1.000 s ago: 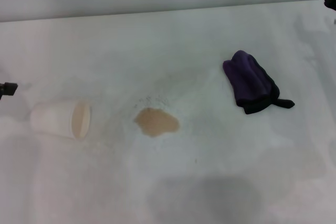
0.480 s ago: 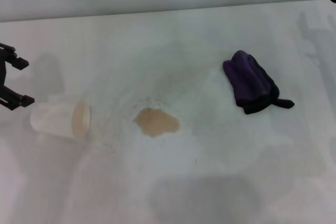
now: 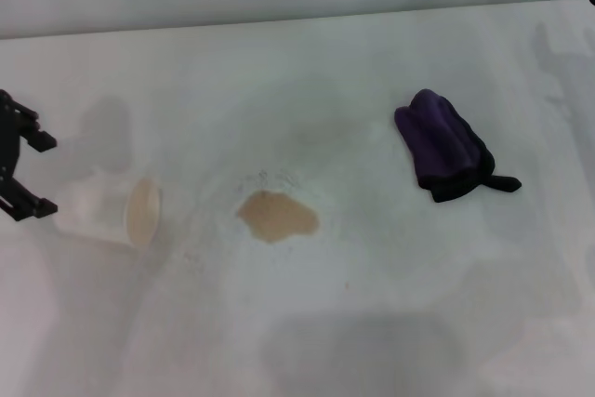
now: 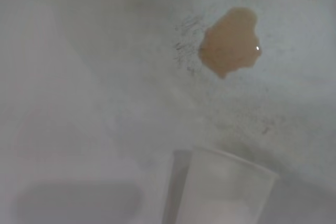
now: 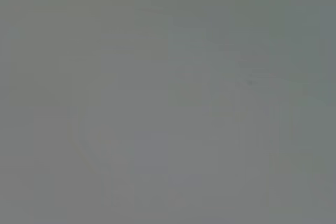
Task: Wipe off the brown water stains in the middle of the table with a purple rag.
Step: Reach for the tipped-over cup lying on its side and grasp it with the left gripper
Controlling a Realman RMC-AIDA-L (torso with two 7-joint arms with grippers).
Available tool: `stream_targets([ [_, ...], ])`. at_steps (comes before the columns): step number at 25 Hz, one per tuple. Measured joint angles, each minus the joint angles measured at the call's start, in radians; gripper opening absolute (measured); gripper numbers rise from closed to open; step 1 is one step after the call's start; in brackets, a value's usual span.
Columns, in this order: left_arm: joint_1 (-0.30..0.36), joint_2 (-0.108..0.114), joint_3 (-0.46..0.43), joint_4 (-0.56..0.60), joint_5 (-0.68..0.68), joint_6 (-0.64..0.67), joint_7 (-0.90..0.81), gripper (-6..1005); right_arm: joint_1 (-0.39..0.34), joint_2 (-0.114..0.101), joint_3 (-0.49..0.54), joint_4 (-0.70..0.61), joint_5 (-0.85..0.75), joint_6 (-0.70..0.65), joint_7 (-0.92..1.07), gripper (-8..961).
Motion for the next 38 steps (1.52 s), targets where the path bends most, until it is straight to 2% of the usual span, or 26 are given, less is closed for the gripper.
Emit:
stream_targets([
  [7, 0.014, 0.003, -0.001, 0.139, 0.039, -0.121, -0.001, 888, -0.003, 0.004, 0.007, 0.011, 0.000, 0.000, 0.007, 827],
  [23, 0.034, 0.003, -0.002, 0.350, 0.072, -0.288, 0.001, 888, -0.009, 0.005, 0.008, 0.024, -0.001, 0.001, 0.045, 827],
  [30, 0.066, 0.003, -0.002, 0.415, 0.059, -0.379, -0.003, 889, -0.009, 0.005, 0.008, 0.024, -0.005, 0.000, 0.046, 827],
  [38, 0.082, 0.004, -0.004, 0.447, 0.047, -0.405, -0.003, 881, -0.008, 0.002, 0.008, 0.018, -0.004, 0.000, 0.046, 826],
])
